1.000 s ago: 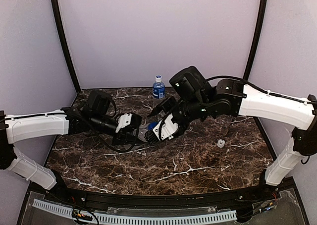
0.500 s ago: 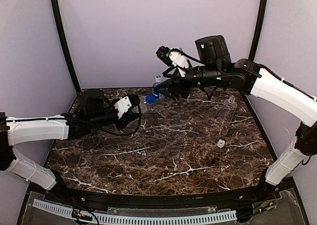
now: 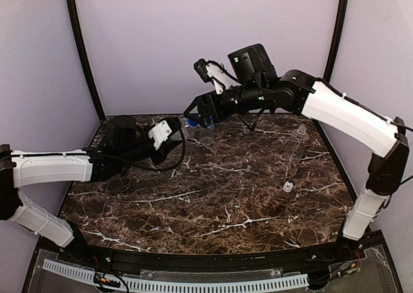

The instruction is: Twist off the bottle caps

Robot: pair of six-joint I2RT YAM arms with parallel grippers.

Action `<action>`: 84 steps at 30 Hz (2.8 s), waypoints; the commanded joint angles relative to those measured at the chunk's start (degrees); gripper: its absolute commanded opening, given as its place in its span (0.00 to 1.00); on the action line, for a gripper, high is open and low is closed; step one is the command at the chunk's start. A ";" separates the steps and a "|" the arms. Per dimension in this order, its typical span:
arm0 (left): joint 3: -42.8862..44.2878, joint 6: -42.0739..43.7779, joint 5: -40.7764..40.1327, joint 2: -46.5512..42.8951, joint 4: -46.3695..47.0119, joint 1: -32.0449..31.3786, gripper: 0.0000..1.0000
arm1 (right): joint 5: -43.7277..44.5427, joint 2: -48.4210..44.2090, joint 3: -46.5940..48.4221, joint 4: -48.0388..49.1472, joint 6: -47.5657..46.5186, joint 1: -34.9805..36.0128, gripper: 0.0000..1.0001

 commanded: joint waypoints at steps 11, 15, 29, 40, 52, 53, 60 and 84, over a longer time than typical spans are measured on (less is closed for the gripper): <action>-0.62 -0.66 0.33 0.03 1.43 -0.03 0.22 | -1.35 3.05 -0.14 -0.76 -0.53 0.52 0.17; -0.86 0.27 5.36 -0.07 -0.11 0.00 0.22 | -4.50 1.45 -2.67 1.15 -6.51 0.55 0.00; 1.87 7.41 43.81 -1.10 -22.12 0.02 0.18 | -10.11 -8.03 -20.22 -2.20 -82.14 10.06 0.00; 1.39 9.05 42.90 -1.59 -23.84 -0.05 0.18 | 4.37 -6.17 -21.42 1.27 -96.64 12.39 0.29; -3.74 -4.04 12.59 -2.24 -1.61 -0.02 0.18 | -5.24 -17.31 -25.22 17.10 -50.62 7.17 0.99; -4.01 -4.94 10.38 -2.22 -0.25 -0.03 0.18 | -4.57 -17.15 -24.67 17.69 -44.84 6.41 0.99; -4.10 -4.76 -1.80 -1.05 6.07 -0.02 0.18 | 3.01 -7.96 -10.71 8.31 -10.76 1.04 0.83; -3.50 -3.80 -1.94 0.25 6.26 -0.04 0.18 | -0.34 7.01 6.76 -7.19 -2.49 1.05 0.41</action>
